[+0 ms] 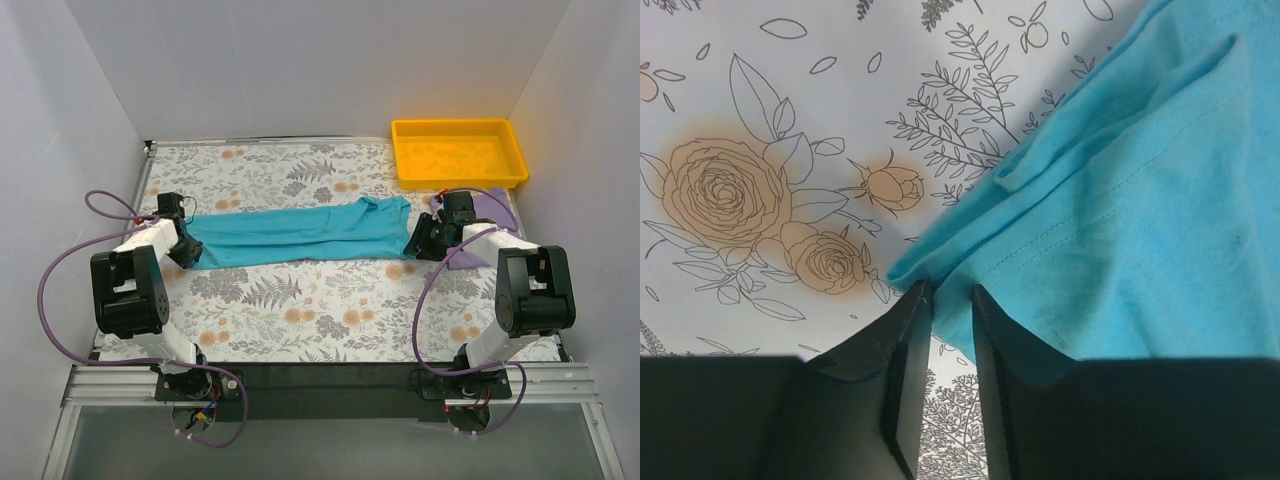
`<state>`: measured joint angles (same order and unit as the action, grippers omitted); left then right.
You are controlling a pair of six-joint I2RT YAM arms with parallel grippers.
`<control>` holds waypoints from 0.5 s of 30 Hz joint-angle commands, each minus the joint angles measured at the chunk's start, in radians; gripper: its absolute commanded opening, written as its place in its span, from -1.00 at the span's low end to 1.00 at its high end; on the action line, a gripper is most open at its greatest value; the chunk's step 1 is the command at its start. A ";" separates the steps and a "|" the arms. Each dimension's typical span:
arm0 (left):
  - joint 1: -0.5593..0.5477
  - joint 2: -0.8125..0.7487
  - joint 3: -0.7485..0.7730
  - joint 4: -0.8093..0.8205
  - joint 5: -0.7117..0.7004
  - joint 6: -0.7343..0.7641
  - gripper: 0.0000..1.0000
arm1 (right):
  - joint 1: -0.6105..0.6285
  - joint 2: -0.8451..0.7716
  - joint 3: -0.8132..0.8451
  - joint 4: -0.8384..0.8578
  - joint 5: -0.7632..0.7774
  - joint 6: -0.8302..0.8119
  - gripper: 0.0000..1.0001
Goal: Fold and stack the t-shirts
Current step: Fold the tshirt
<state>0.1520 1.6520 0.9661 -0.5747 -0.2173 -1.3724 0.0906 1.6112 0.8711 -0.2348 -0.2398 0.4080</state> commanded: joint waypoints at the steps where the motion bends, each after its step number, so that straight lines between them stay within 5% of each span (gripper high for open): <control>1: -0.006 -0.024 0.013 0.003 -0.008 0.015 -0.55 | -0.006 0.006 -0.012 0.023 0.011 -0.009 -0.13; 10: -0.006 -0.040 -0.020 0.003 -0.013 0.024 -0.95 | -0.006 0.016 -0.024 0.035 0.022 -0.011 -0.16; 15: -0.006 -0.095 0.011 -0.046 -0.036 0.015 -1.00 | -0.006 0.012 -0.026 0.037 0.027 -0.011 -0.21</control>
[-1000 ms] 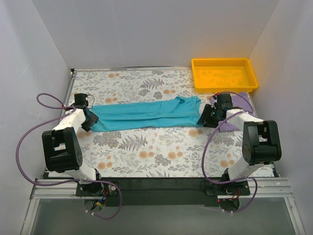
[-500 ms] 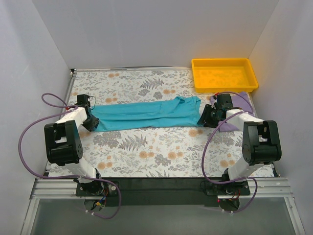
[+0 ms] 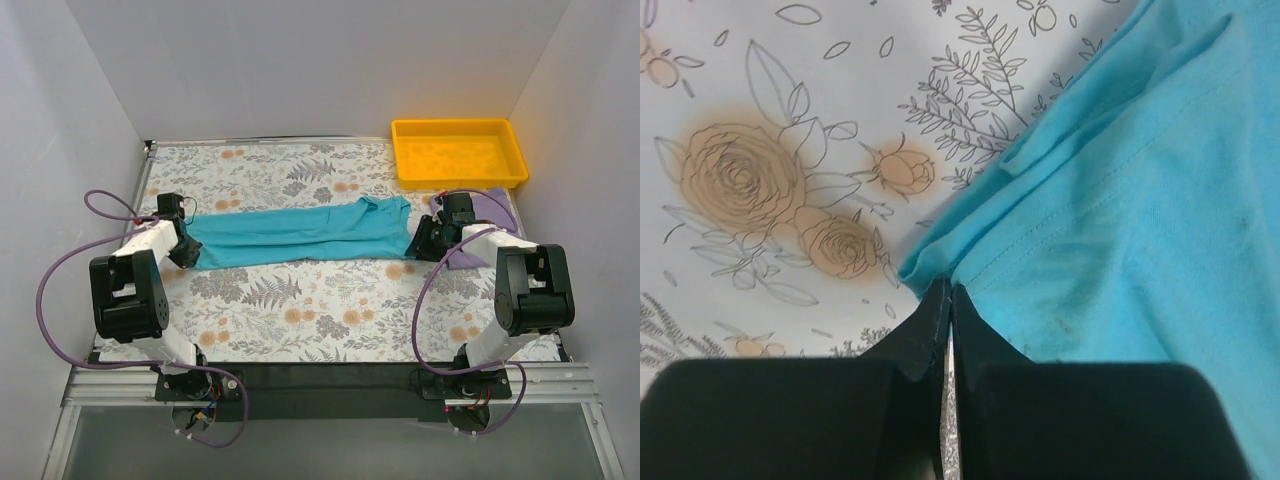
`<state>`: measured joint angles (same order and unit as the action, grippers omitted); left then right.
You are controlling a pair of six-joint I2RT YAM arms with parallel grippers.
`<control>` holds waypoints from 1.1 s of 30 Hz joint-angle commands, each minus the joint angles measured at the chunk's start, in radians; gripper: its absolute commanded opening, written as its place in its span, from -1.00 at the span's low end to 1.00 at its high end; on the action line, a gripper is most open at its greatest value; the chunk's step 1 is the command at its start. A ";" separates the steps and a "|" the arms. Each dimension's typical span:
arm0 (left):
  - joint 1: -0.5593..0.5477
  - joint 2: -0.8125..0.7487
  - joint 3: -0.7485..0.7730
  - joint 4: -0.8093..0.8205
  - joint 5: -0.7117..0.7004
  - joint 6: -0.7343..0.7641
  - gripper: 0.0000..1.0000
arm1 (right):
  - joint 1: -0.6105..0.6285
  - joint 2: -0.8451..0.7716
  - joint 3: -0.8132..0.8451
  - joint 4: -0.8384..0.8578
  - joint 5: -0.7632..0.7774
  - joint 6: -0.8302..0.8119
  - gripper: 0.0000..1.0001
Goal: Fold and stack the t-shirts
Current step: Fold the tshirt
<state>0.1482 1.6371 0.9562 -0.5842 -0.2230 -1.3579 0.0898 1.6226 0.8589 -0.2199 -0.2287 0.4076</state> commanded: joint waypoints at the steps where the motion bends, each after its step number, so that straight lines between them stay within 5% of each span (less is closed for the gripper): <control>1: -0.002 -0.112 0.024 -0.052 -0.033 -0.004 -1.00 | -0.005 0.000 -0.014 0.022 0.020 -0.010 -0.26; 12: 0.010 -0.226 -0.056 -0.114 -0.064 -0.056 -1.00 | -0.025 -0.009 -0.003 0.011 0.065 0.003 -0.93; 24: 0.074 -0.393 -0.100 -0.111 -0.002 -0.161 -1.00 | -0.045 -0.012 0.034 -0.042 0.072 0.011 -0.96; 33: 0.074 -0.465 -0.310 -0.198 0.040 -0.359 -1.00 | -0.045 -0.021 0.040 -0.087 0.104 0.016 -0.95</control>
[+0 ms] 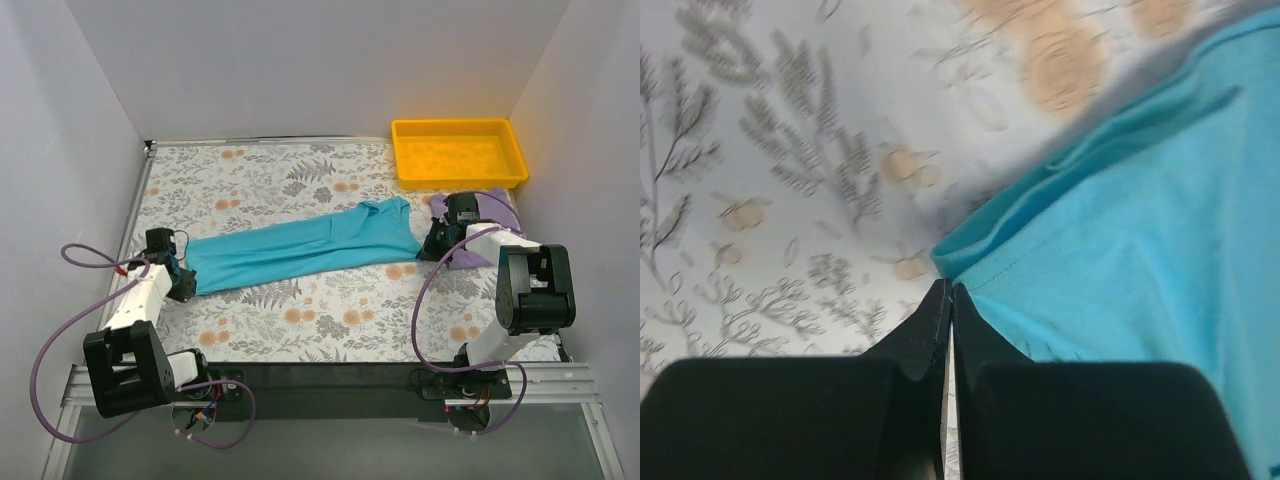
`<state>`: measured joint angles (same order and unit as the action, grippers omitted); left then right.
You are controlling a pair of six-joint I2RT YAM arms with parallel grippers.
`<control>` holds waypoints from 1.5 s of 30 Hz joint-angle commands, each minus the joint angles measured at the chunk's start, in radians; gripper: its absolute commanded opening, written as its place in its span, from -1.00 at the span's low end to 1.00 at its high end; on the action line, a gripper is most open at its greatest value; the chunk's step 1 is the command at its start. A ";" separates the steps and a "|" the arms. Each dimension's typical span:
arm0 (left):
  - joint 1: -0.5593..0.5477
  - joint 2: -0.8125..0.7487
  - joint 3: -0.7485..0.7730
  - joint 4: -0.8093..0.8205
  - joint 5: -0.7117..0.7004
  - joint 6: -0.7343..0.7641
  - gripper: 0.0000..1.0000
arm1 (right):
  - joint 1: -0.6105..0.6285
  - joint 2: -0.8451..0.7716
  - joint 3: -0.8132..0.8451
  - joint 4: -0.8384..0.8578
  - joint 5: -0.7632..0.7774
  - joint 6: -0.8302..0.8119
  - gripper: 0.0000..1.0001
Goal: Fold and stack the t-shirts
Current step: Fold the tshirt
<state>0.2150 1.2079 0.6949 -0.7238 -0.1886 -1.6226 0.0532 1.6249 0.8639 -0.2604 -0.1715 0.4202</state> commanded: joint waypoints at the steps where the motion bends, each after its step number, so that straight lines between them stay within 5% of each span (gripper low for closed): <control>1: 0.007 -0.036 -0.057 -0.071 0.002 -0.111 -1.00 | -0.009 -0.023 0.038 -0.049 0.050 0.002 -0.95; 6: 0.007 -0.050 -0.083 -0.078 -0.031 -0.140 -0.91 | -0.009 -0.013 0.041 -0.063 0.047 0.000 -0.91; 12: 0.007 -0.061 -0.017 -0.077 -0.048 -0.045 0.06 | -0.009 -0.020 0.049 -0.066 0.035 -0.021 -0.79; 16: 0.009 -0.035 0.053 -0.034 -0.046 0.044 0.27 | -0.009 -0.016 0.050 -0.065 0.023 -0.031 -0.79; 29: 0.003 0.212 0.130 0.138 0.025 0.185 0.08 | -0.007 0.004 0.063 -0.065 0.017 -0.044 -0.80; 37: 0.009 0.303 0.169 0.126 -0.124 0.116 -0.67 | -0.010 -0.005 0.041 -0.072 0.070 -0.041 -0.85; 42: 0.024 0.326 0.181 0.112 -0.140 0.084 -0.70 | -0.023 -0.037 0.004 -0.089 0.115 -0.029 -0.85; 45: 0.024 0.334 0.196 0.116 -0.081 0.099 -0.47 | -0.021 -0.054 0.020 -0.092 0.098 -0.044 -0.73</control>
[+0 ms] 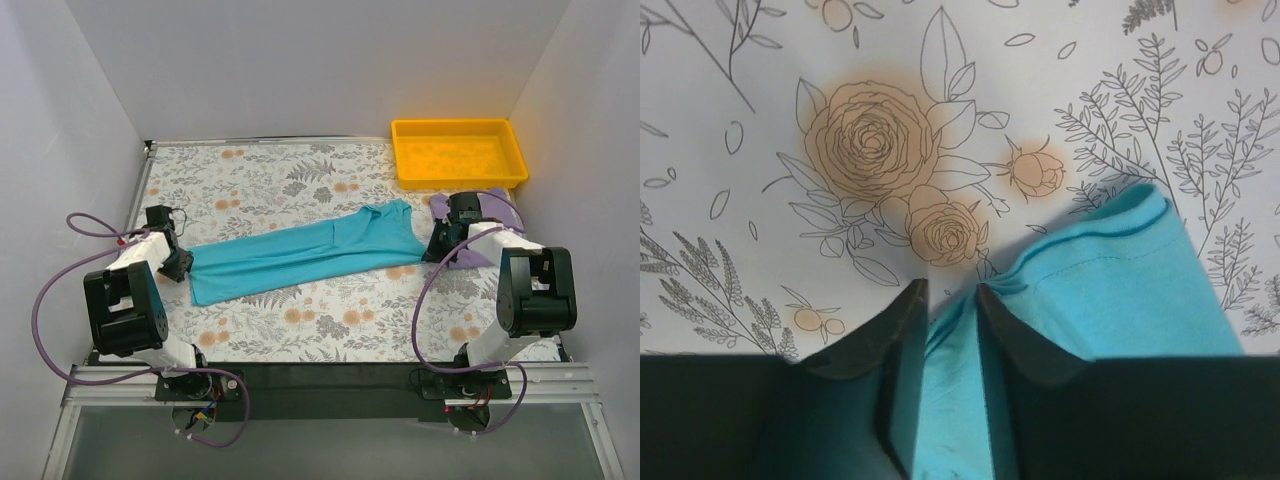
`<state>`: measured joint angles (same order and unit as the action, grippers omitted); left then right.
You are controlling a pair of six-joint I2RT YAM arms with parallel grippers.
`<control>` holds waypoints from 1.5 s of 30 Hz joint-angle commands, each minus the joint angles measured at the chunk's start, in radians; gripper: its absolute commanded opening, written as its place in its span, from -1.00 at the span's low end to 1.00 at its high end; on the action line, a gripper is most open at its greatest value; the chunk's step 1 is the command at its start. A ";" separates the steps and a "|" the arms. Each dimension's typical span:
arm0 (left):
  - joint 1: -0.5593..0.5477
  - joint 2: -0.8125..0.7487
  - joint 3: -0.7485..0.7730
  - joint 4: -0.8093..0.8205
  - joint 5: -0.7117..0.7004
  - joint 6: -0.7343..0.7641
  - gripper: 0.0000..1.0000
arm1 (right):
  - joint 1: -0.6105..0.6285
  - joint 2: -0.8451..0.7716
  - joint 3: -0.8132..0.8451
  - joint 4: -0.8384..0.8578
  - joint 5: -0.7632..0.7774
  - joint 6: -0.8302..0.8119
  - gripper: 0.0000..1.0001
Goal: Fold and stack the t-shirts
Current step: Fold the tshirt
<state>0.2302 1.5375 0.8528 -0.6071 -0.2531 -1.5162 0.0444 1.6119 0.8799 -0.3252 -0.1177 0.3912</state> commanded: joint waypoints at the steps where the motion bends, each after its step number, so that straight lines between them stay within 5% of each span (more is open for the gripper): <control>1: 0.008 -0.011 0.041 0.001 -0.006 0.008 -0.35 | -0.011 -0.053 0.013 -0.034 0.044 -0.031 -0.67; 5: -0.005 -0.083 0.084 -0.008 0.026 0.066 0.23 | 0.023 -0.089 0.083 -0.060 0.061 -0.092 -0.37; 10: -0.090 -0.194 0.121 -0.059 0.038 0.106 0.49 | 0.164 -0.119 0.210 -0.072 0.113 -0.164 -0.33; 22: -0.505 -0.271 0.035 -0.079 0.020 0.057 0.50 | 0.500 0.144 0.461 0.008 0.168 -0.107 -0.32; 34: -0.522 -0.189 -0.118 0.026 0.080 0.011 0.43 | 0.609 0.431 0.662 0.017 0.236 -0.058 -0.33; 45: -0.523 -0.191 -0.184 0.038 0.092 0.001 0.43 | 0.617 0.497 0.705 0.015 0.342 -0.057 -0.46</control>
<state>-0.2909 1.3624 0.6994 -0.5823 -0.1722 -1.5043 0.6552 2.0949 1.5253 -0.3351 0.1665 0.3206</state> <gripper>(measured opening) 0.715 0.282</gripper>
